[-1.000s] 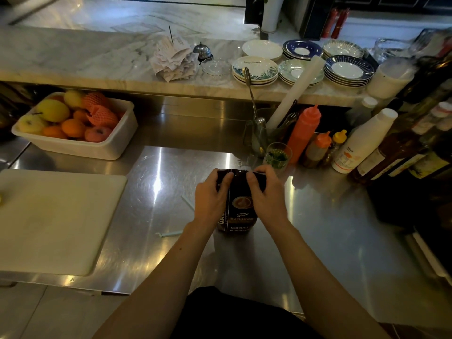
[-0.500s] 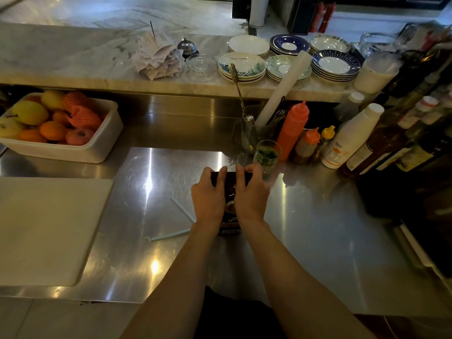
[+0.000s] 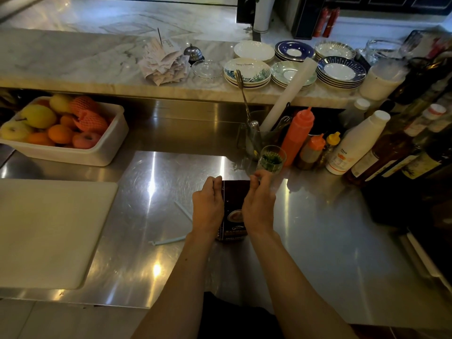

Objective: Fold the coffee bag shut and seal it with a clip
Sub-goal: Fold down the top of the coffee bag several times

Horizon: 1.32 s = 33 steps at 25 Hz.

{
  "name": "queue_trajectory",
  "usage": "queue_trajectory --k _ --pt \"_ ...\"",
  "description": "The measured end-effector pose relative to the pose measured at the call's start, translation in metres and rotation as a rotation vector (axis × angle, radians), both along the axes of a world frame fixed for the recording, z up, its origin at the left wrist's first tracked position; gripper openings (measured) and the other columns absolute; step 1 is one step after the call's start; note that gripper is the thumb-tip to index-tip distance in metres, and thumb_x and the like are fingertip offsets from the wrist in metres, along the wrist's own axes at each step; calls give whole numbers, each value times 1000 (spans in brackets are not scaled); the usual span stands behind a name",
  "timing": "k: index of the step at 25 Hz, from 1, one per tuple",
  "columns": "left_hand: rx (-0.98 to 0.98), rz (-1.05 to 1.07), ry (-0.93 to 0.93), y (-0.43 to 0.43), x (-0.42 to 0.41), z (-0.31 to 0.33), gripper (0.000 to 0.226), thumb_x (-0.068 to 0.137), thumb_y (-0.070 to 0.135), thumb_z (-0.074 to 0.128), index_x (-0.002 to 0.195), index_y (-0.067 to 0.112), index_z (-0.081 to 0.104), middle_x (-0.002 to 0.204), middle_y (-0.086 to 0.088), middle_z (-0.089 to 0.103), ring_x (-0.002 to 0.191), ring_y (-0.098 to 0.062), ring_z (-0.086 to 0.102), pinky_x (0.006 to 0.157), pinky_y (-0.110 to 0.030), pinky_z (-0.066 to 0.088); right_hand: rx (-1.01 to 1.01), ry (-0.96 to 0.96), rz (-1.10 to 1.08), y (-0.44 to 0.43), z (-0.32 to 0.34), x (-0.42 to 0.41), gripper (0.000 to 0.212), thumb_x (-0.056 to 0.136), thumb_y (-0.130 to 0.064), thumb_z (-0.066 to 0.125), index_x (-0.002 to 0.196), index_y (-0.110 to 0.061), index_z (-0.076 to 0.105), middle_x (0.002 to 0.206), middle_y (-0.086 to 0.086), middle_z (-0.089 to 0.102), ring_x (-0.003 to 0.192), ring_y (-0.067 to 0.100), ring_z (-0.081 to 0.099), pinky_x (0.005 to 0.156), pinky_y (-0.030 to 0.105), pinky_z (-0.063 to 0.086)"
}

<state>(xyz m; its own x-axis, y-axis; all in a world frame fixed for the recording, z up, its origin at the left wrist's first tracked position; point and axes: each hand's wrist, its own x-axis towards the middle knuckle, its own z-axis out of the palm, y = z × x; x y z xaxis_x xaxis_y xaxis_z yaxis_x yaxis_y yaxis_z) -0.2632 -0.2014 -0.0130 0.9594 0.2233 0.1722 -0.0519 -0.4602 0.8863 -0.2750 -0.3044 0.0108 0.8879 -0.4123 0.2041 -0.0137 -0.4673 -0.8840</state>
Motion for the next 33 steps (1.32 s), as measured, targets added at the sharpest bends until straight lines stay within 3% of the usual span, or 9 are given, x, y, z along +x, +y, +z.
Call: queue_trajectory --k 4,8,10,13,19,22,25,28,33 --pt "-22 -36 -13 5 0 2 32 101 22 44 78 1 53 55 -12 52 47 -15 45 41 -30 36 -38 -49 6 -3 -3 0 19 101 -21 43 105 -7 54 66 -15 41 52 5 43 48 28 40" --pt "-20 -59 -18 10 -3 2 27 100 19 46 76 10 51 51 7 43 42 -8 44 40 -16 32 -69 -75 -12 -6 -9 2 29 99 -26 45 81 -5 54 60 -16 38 49 4 39 45 21 30" --pt "-55 -52 -1 9 -3 2 28 100 19 48 76 6 55 52 1 47 48 -5 50 41 -14 34 -47 -37 -29 -6 -9 5 31 100 -27 43 80 -5 53 59 -13 39 49 5 39 45 16 29" --pt "-124 -79 11 9 -2 7 28 98 20 54 78 4 66 62 -14 62 54 -9 53 50 -15 40 54 52 -52 -11 -6 9 31 102 -30 38 77 -15 51 58 -8 43 52 5 42 47 14 29" --pt "-233 -41 63 16 5 15 24 95 23 57 78 17 72 69 -3 71 64 -15 66 63 -30 52 251 119 161 -26 -3 8 22 99 -26 48 88 -12 60 77 -3 65 67 3 61 59 14 47" --pt "-301 5 101 14 4 15 26 96 25 55 77 17 71 71 -7 72 66 -19 70 62 -32 55 232 179 267 -35 -5 8 18 97 -22 54 89 -9 63 80 6 71 72 10 67 62 23 53" --pt "-412 -207 213 21 5 23 9 91 17 64 85 21 71 73 3 76 70 -11 74 60 -22 55 118 96 140 -36 -8 5 19 95 -18 56 78 -14 63 70 3 65 63 3 57 55 14 44" --pt "-389 -382 271 32 5 24 21 87 9 67 103 21 70 79 9 77 79 -8 75 68 -17 55 158 62 126 -34 -6 4 17 95 -15 55 81 -15 64 72 -4 63 65 -2 57 56 9 44" --pt "-397 -403 259 41 8 21 20 94 13 60 103 26 70 87 9 77 85 -10 74 74 -21 57 332 149 302 -40 3 10 13 97 -11 52 92 -9 64 86 10 70 81 16 67 72 33 56"
